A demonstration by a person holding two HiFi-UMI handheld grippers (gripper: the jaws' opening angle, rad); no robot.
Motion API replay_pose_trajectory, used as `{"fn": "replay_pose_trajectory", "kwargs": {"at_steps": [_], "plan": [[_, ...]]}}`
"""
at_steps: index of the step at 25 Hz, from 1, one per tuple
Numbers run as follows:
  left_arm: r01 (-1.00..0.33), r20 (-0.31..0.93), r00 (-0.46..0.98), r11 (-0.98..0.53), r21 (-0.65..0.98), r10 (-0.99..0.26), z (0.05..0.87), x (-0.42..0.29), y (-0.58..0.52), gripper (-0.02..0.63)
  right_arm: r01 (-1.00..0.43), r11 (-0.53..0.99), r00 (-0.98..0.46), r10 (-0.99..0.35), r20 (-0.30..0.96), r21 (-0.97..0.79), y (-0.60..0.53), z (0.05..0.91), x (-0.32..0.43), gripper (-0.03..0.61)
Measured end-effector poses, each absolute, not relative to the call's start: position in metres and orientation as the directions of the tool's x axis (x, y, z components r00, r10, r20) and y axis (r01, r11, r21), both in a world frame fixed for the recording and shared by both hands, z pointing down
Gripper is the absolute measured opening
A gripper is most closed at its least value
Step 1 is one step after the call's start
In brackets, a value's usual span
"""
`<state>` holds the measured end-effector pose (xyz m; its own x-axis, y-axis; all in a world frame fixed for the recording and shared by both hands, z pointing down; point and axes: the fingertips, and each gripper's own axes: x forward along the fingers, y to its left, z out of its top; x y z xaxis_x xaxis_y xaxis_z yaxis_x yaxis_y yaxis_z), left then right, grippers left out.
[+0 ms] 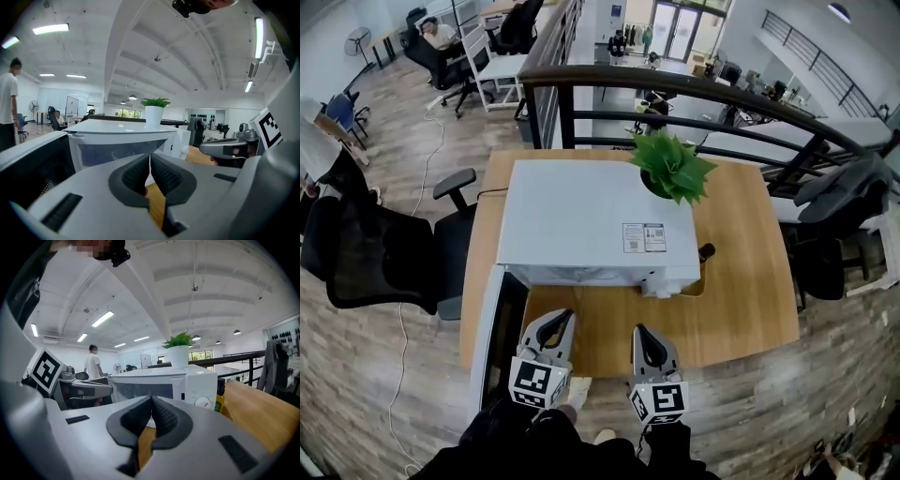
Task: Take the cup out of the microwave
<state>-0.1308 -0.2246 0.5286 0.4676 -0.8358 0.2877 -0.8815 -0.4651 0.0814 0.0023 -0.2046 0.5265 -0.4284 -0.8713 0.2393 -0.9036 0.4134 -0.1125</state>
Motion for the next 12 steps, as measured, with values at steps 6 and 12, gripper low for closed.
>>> {"fn": "replay_pose_trajectory", "kwargs": {"at_steps": [6,12], "plan": [[-0.885,0.327,0.460,-0.454,0.101,-0.825,0.569,-0.132,-0.269,0.031,-0.915,0.384,-0.404,-0.869,0.284,-0.129,-0.230,0.556,0.001,0.015],[-0.881,0.359,0.468,-0.457,0.120,-0.808,0.597,-0.131,-0.298,0.031,-0.923,0.360,-0.385,-0.865,0.321,-0.139,-0.250,0.578,0.004,0.015]]}}
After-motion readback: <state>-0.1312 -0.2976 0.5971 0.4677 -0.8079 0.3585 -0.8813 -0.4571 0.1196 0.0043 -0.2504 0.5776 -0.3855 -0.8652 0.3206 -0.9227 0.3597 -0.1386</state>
